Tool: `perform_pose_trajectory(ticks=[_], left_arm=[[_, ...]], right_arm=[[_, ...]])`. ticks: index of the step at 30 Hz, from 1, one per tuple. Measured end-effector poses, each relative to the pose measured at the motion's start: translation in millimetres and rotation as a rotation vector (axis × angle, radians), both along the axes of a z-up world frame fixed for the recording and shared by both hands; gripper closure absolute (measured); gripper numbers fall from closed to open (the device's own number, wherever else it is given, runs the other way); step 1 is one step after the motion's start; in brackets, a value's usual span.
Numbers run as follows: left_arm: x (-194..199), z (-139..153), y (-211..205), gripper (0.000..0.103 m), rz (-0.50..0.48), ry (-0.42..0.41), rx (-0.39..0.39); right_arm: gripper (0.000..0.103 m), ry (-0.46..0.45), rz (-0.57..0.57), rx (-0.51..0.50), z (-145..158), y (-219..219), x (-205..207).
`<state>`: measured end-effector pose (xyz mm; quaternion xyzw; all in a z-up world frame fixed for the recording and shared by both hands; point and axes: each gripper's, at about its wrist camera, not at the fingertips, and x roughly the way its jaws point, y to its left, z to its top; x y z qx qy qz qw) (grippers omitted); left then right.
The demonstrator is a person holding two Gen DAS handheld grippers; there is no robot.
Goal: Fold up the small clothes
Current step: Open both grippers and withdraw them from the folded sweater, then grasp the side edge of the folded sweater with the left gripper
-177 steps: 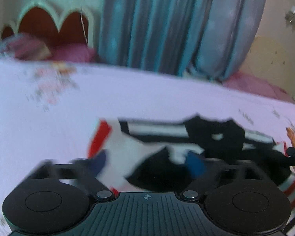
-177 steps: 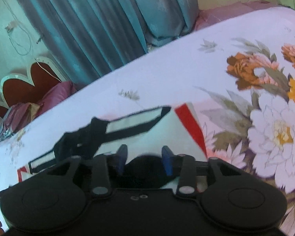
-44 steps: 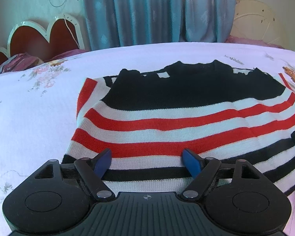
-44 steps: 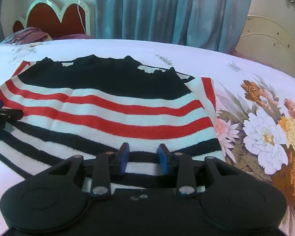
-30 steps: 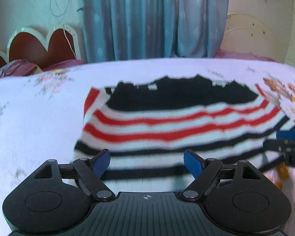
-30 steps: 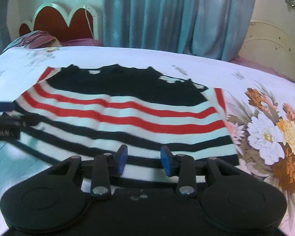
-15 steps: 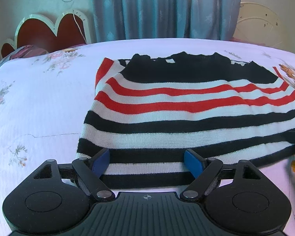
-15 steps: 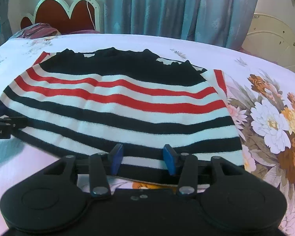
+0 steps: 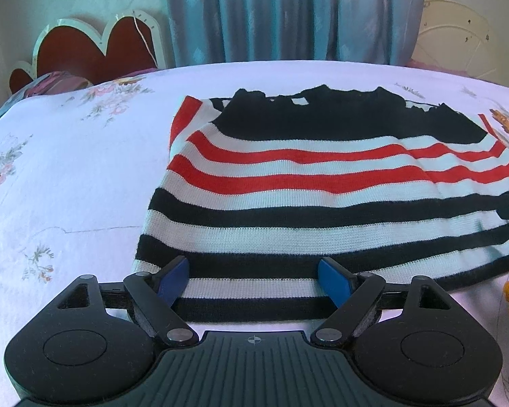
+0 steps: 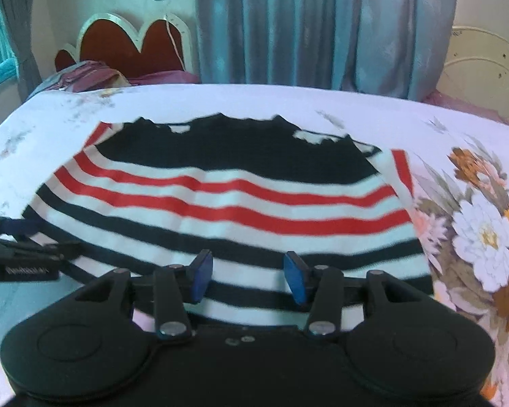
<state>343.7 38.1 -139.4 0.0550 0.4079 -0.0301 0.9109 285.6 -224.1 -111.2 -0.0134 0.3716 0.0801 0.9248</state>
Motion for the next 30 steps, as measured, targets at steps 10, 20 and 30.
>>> perform_pose_trajectory(ticks=[10, 20, 30], left_arm=[[-1, 16, 0, 0.02, -0.002, -0.003, 0.014], [-17, 19, 32, 0.02, 0.08, 0.087, -0.146], [-35, 0, 62, 0.02, 0.208, 0.121, -0.326]], right_arm=[[0.058, -0.004, 0.004, 0.005, 6, 28, 32], [0.057, -0.008, -0.008, 0.004, -1, 45, 40], [0.053, 0.02, 0.012, -0.07, -24, 57, 46]])
